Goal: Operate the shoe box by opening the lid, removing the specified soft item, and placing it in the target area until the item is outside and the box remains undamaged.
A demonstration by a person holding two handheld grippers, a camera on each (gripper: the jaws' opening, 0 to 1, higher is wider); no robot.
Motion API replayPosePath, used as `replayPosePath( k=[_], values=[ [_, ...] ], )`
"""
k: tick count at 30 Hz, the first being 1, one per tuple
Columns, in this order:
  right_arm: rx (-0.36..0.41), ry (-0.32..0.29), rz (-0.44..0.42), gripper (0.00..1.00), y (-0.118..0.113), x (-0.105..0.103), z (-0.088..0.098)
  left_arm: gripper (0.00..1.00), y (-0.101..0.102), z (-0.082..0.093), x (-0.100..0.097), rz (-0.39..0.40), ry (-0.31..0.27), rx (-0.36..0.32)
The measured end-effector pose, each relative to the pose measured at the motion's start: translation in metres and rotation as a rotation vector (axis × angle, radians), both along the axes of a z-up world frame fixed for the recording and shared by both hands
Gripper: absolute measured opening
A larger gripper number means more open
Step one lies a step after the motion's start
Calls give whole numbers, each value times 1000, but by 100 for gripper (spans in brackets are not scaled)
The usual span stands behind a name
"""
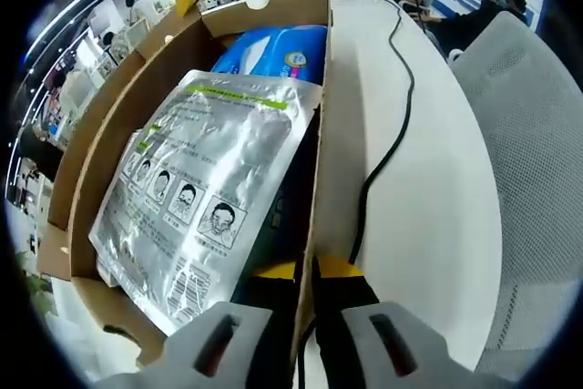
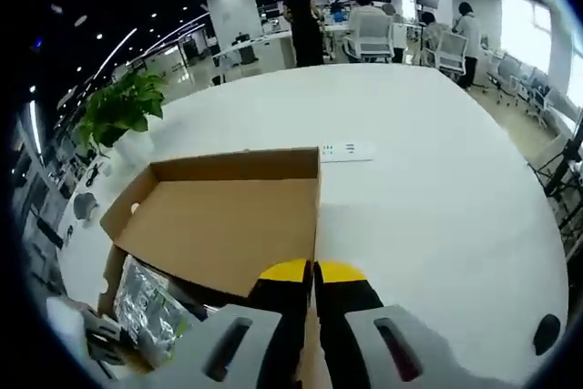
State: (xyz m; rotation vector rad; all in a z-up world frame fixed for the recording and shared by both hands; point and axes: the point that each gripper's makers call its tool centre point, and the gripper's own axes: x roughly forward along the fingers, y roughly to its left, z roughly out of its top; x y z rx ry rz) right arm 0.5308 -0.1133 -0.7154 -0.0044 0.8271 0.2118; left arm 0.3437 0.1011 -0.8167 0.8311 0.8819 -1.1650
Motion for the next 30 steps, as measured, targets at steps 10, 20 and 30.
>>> replayPosePath(
  k=[10, 20, 30],
  values=[
    [-13, -14, 77, 6, 2, -9, 15, 4, 0, 0, 0, 2, 2, -1],
    [134, -34, 110, 21, 2, -26, 35, 4, 0, 0, 0, -10, -18, 5],
    [274, -13, 17, 22, -36, -46, 49, 4, 0, 0, 0, -12, -20, 5]
  ],
)
